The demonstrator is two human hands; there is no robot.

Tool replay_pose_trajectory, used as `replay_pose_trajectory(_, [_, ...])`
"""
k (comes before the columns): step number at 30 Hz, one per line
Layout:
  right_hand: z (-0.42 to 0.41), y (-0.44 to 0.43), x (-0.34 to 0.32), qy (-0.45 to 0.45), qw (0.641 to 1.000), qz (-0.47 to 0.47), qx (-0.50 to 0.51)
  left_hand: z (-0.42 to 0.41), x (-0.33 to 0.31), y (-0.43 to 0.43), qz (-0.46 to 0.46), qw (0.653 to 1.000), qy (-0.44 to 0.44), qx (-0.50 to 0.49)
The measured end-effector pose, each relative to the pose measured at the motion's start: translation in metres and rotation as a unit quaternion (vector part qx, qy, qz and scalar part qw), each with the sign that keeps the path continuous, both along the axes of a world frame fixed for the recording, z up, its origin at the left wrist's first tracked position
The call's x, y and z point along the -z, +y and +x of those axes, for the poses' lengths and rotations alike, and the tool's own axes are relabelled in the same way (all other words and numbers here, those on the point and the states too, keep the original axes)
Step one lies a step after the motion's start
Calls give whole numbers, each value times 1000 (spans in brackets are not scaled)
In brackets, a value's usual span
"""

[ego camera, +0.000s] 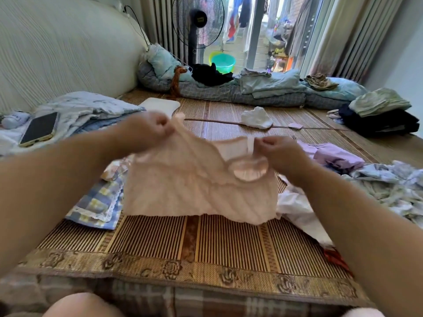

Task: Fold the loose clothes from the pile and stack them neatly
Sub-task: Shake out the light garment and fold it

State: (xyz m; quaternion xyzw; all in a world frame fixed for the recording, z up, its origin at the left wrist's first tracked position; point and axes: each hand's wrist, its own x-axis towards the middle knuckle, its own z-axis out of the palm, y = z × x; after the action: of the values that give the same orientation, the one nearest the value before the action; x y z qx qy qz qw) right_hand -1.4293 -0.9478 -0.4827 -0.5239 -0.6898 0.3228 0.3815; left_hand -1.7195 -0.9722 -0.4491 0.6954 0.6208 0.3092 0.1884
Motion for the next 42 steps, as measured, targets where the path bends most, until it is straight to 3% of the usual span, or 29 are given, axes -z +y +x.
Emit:
replay_pose_trajectory(5, [-7, 25, -55, 113, 993, 32, 15, 16, -61, 37, 93, 991, -67, -68])
replay_pose_trajectory(9, [-6, 25, -75, 132, 991, 24, 3, 25, -74, 47, 85, 990, -87, -70])
replay_pose_trajectory(12, [-6, 25, -86, 167, 985, -29, -17, 32, -80, 48, 31, 990, -132, -47])
replay_pose_trajectory(16, [-5, 32, -97, 271, 951, -149, 2, 40, -89, 49, 21, 983, -177, -44])
replay_pose_trajectory(19, [1, 36, -96, 228, 968, -105, 21, 48, -97, 48, 19, 976, -212, -33])
replay_pose_trajectory(23, [1, 24, -92, 145, 988, -54, -26, 57, -106, 48, 36, 981, -190, -14])
replay_pose_trajectory(27, [-4, 22, -99, 173, 984, -22, 34, 52, -107, 46, 45, 986, -157, -19])
replay_pose_trajectory(30, [5, 25, -108, 191, 978, -65, 56, 44, -106, 43, 32, 991, -122, -37])
replay_pose_trajectory(33, [9, 30, -114, 168, 976, -138, 11, 33, -102, 45, 37, 996, -56, -55])
replay_pose_trajectory(38, [-1, 46, -116, 131, 976, -168, -37, 17, -96, 54, -41, 991, 81, -95])
replay_pose_trajectory(40, [-10, 58, -113, 147, 976, -160, -25, 12, -88, 68, -75, 988, 65, -115])
replay_pose_trajectory(42, [-19, 72, -110, 164, 974, -159, -6, 13, -78, 83, -125, 984, -32, -120])
